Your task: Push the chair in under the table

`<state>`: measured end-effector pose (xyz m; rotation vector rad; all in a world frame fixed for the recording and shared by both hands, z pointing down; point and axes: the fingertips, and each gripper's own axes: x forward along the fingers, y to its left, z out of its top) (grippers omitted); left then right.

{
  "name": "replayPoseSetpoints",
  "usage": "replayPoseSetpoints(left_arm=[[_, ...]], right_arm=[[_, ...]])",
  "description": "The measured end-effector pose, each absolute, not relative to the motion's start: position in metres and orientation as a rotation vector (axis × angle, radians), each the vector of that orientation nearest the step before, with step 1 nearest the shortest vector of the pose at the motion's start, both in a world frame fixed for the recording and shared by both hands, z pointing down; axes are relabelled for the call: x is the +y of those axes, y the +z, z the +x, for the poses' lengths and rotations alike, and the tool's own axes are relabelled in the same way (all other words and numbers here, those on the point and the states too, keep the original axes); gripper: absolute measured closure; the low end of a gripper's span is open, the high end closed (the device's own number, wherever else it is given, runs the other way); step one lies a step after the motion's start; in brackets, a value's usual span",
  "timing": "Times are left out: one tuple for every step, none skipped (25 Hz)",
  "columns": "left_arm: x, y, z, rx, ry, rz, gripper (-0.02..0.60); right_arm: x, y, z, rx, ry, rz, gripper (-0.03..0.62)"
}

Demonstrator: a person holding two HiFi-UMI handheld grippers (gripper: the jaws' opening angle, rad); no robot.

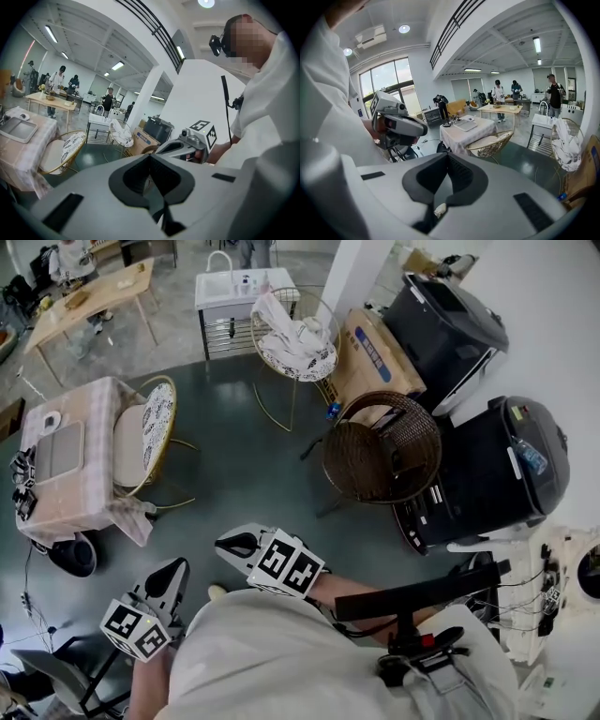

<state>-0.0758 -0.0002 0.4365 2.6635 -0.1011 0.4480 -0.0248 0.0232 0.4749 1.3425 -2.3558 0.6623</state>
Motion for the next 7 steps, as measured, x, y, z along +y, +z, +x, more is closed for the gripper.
replayPoseSetpoints(left_arm=[[-0.005,0.434,-0.085,-0.104,0.437,2.668,0.569],[-0.011,0.433,-0.094,-0.104,0.426,2.672,0.569],[-0.017,0.432,-0.105,-0.104,0.420,2.674,0.569],[-0.024,0.432,-0.116,-0.107,0.418,2.671,0.569],[-0.030,0.434,-0.129,-0.113,0.419,2.666,0.569],[-0.037,0.436,-0.142,-0.120,0.421,2.661,0.569],[-0.043,0.438,-0.155,-0.128,0.424,2.656,0.569]], right_arm=[[0.018,0.474,-0.035,-2.355,0.657,1.334,0.580],[0.013,0.474,-0.045,-2.354,0.654,1.328,0.580],[0.006,0.474,-0.056,-2.353,0.654,1.322,0.580],[-0.001,0.474,-0.067,-2.352,0.655,1.319,0.580],[-0.008,0.474,-0.078,-2.352,0.656,1.318,0.580],[-0.016,0.475,-0.089,-2.352,0.656,1.318,0.580],[-0.023,0.476,-0.100,-2.351,0.655,1.318,0.580]])
